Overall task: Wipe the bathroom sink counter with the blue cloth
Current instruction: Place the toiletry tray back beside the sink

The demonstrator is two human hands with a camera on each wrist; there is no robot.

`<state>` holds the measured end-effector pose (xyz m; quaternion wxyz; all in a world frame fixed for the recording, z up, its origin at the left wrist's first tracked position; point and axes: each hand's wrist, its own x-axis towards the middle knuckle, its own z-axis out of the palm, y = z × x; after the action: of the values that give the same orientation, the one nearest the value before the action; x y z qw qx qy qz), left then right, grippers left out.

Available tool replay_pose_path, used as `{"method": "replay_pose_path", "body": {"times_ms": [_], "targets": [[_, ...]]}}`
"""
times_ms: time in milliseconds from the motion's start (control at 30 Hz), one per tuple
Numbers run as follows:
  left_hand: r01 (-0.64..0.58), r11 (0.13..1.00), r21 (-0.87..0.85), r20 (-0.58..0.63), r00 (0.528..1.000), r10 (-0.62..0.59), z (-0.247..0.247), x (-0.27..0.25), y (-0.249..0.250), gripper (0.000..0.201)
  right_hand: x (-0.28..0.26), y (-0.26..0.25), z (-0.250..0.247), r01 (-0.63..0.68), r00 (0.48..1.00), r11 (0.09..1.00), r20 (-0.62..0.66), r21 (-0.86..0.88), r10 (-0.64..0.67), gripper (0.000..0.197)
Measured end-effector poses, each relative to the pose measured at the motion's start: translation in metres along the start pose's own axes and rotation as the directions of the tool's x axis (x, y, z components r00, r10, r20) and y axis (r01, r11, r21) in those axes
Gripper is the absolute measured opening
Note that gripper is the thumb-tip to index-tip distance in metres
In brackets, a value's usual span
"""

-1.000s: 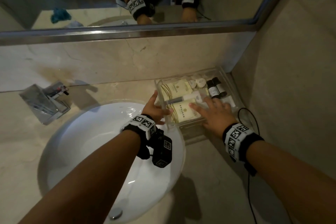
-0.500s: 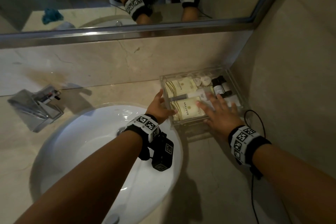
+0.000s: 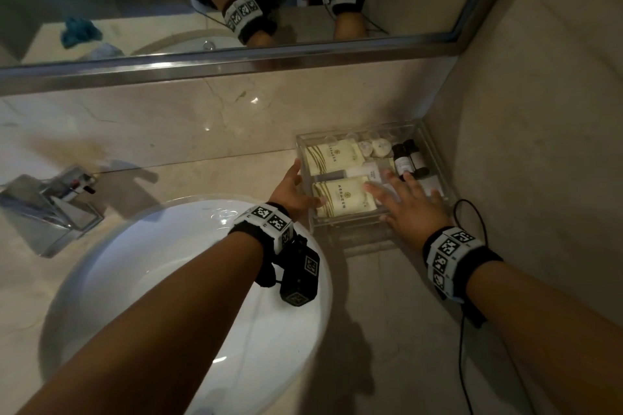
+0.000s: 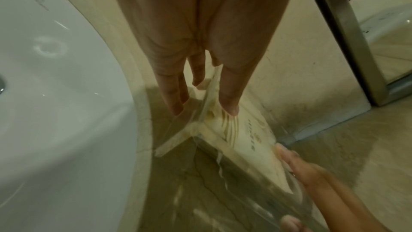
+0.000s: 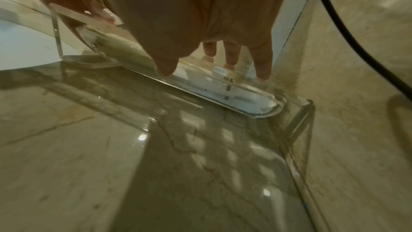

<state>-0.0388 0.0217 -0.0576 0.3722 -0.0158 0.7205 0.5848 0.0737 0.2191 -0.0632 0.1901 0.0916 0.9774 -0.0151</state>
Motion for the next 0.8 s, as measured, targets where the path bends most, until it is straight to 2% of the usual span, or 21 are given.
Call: {"method": "replay_pose_path", "body": {"times_ms": [367, 533, 633, 800], "targets": [[0.009, 0.997, 0.077, -0.029, 1.000, -0.006, -0.002, 0.010, 0.006, 0.100, 0.002, 0.005, -0.007, -0.003, 0.999, 0.999, 0.048, -0.039, 0.005, 0.071], [-0.009, 0.969, 0.247, -0.089, 0.996, 0.032, 0.003, 0.015, 0.005, 0.098, 0.003, 0.003, -0.005, -0.028, 0.999, 0.998, 0.034, -0.057, 0.030, 0.073], [-0.034, 0.915, 0.403, -0.130, 0.987, 0.093, 0.008, 0.007, -0.001, 0.089, 0.004, 0.000, -0.004, -0.059, 0.997, 0.998, 0.046, -0.035, 0.061, 0.074], [-0.025, 0.867, 0.498, -0.097, 0.992, 0.085, 0.007, -0.015, -0.009, 0.081, -0.008, -0.014, -0.016, -0.090, 0.994, 0.996, 0.057, -0.023, 0.091, 0.081]]}}
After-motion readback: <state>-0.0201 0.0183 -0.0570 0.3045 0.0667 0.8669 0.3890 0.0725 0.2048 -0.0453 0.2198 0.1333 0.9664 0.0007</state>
